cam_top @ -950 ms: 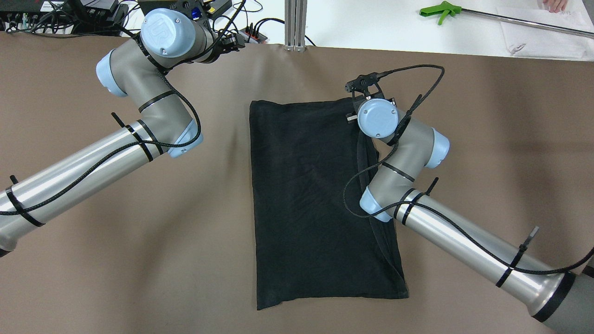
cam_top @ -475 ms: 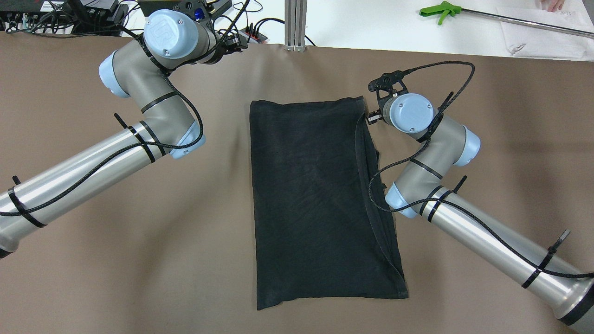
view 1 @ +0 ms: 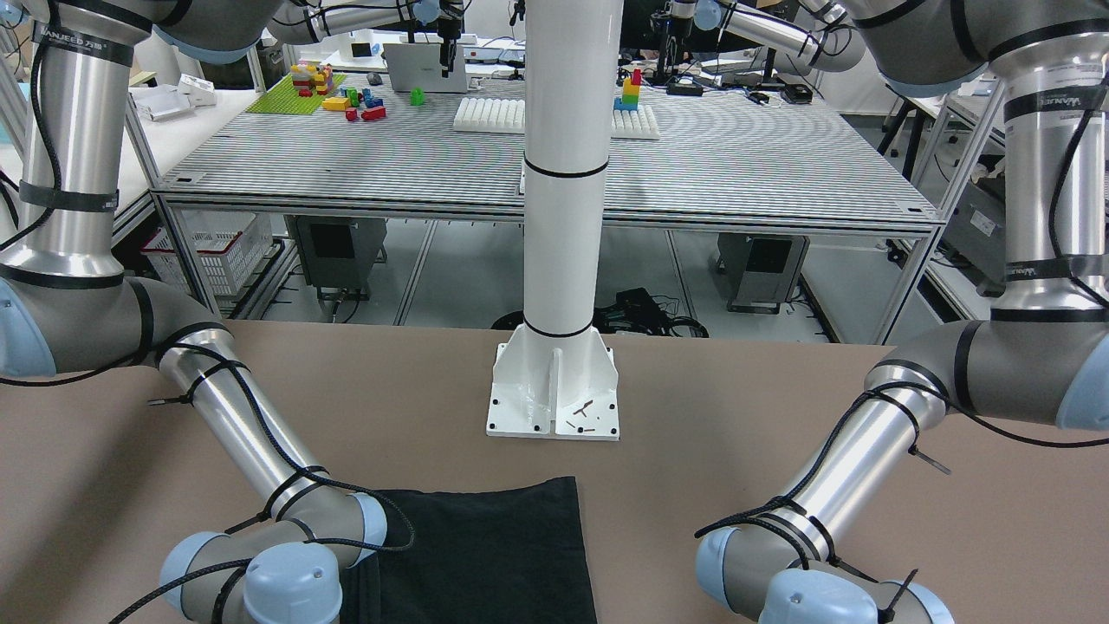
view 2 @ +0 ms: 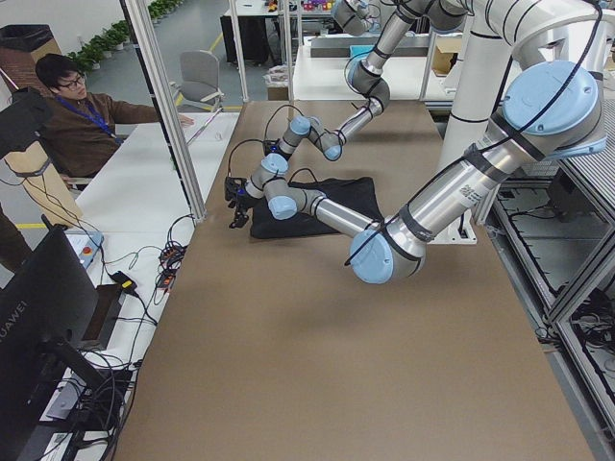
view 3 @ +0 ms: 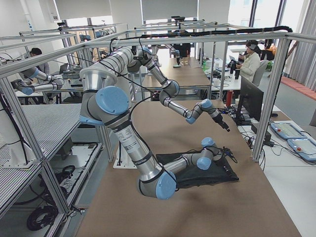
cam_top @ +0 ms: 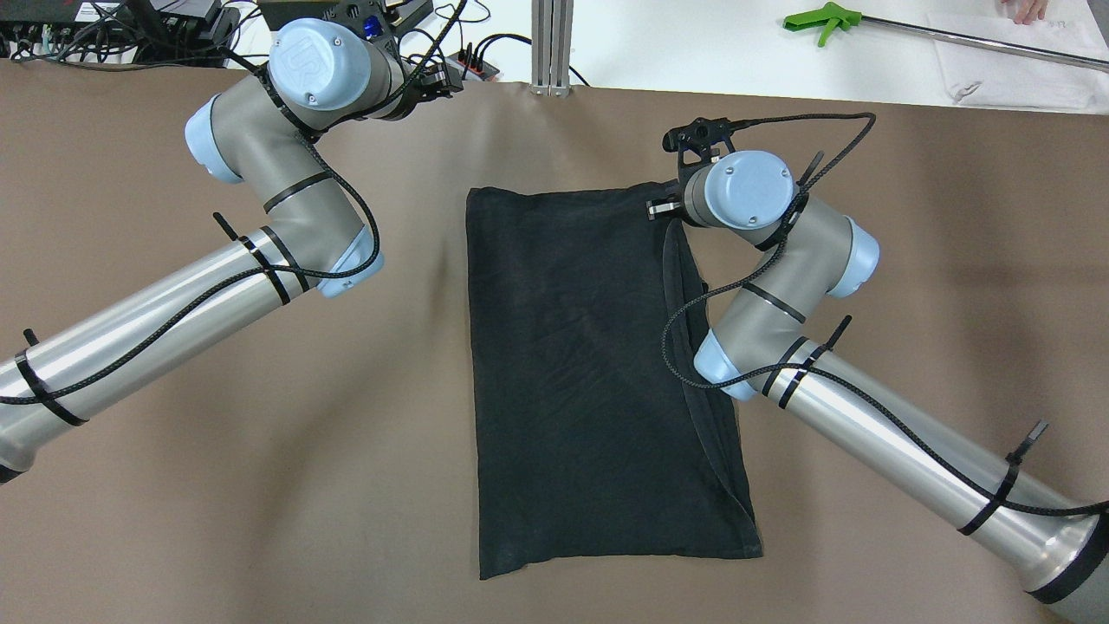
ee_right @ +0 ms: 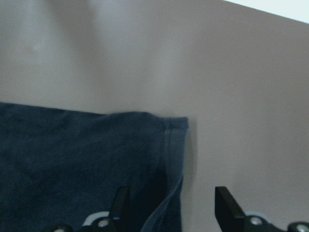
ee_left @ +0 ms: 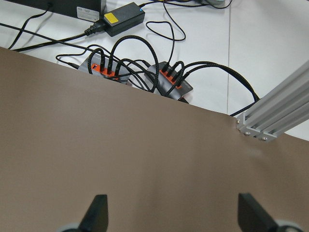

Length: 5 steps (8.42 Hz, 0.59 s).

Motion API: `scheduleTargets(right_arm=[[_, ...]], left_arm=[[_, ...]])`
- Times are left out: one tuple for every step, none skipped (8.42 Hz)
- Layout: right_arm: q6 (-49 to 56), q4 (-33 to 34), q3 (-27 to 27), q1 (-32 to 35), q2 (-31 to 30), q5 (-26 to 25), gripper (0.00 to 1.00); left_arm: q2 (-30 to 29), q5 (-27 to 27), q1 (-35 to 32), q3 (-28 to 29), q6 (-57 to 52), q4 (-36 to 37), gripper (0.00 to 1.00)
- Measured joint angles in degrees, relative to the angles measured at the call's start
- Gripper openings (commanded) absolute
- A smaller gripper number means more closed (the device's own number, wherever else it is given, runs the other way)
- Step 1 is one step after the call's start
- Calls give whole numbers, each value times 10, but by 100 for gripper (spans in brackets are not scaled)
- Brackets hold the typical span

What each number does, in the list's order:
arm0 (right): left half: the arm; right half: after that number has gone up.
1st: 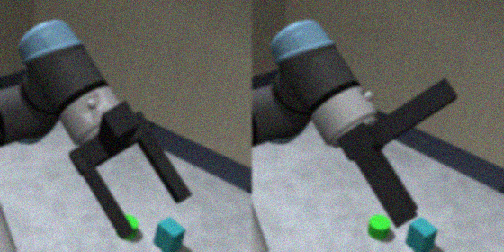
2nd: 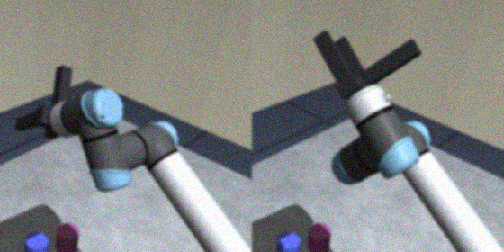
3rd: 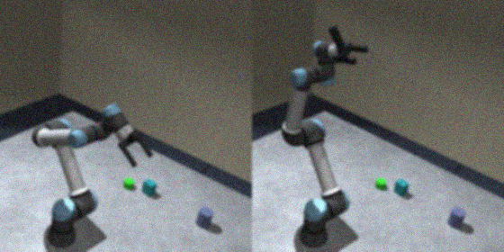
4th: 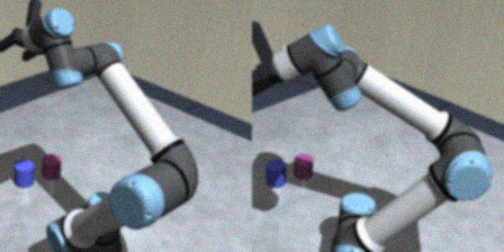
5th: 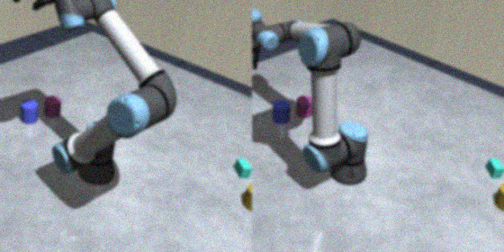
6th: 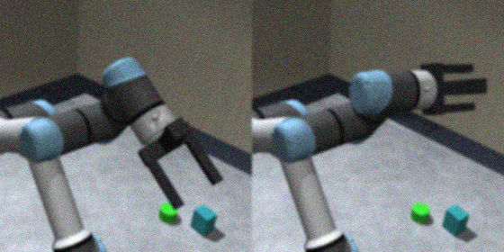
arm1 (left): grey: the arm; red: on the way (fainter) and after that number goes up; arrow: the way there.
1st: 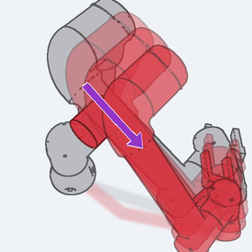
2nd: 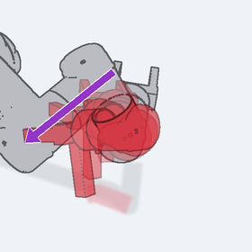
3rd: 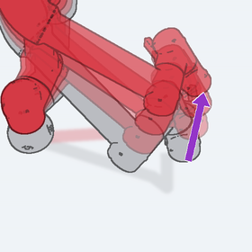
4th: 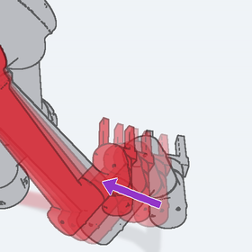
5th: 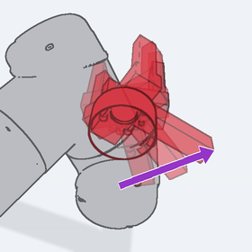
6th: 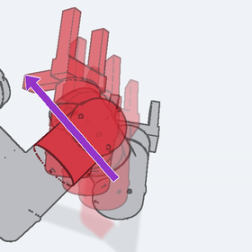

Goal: Fold clothes
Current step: 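Press and smooth the far edge of the shirt with the right gripper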

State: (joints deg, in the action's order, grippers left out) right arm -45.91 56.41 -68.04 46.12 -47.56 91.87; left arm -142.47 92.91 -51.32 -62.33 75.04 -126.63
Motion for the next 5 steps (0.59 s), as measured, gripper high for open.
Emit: scheduleTargets(right_arm=[[-21,12,-1,-14,3,-3,85],[-38,22,-2,-28,3,-14,80],[-47,29,-3,-36,2,-22,70],[-50,35,-4,-41,1,-27,60],[-51,42,-6,-43,1,-28,50]], left_arm=[[0,0,1,0,1,0,95],[0,0,1,-1,2,-1,95],[0,0,3,-1,4,-1,95],[0,-1,4,-1,4,-1,95],[1,-1,5,-1,3,-1,95]])
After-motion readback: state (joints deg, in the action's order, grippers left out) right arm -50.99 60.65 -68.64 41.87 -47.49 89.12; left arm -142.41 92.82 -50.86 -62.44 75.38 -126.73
